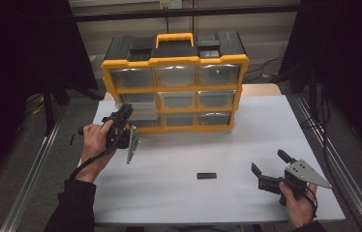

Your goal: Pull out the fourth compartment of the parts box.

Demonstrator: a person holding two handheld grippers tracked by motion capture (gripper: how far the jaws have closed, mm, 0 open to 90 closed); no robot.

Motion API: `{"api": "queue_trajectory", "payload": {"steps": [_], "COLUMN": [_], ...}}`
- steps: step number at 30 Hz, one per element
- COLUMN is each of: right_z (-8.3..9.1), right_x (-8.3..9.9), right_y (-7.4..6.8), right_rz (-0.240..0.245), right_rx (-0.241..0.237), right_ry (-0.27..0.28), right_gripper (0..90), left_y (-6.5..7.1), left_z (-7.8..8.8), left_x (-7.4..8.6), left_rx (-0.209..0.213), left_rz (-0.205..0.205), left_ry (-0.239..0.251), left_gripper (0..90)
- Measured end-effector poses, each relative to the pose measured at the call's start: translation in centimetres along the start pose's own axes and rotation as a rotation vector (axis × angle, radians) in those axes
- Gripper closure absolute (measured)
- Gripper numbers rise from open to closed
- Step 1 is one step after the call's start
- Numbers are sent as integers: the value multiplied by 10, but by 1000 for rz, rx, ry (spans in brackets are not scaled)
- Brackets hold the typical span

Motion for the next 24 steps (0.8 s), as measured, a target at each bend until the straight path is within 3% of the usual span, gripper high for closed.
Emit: {"api": "queue_trajectory", "payload": {"steps": [24], "right_z": [0], "right_x": [0], "right_y": [0], "right_rz": [1], "right_rx": [-3], "right_ry": [3], "right_gripper": [0], "left_y": [0], "left_z": [14], "left_x": [-5], "left_rx": [-15], "left_rz": [-38], "left_ry": [0], "left_gripper": [790]}}
Point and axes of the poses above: each handheld gripper's, and its own axes: z roughly backward along the jaws, x roughly out of its underside, y roughly to its right, the point moved 3 cm from there along -z, roughly forward along the jaws, and after that the axes turned 10 degrees about -z, right-handed, at the moved point
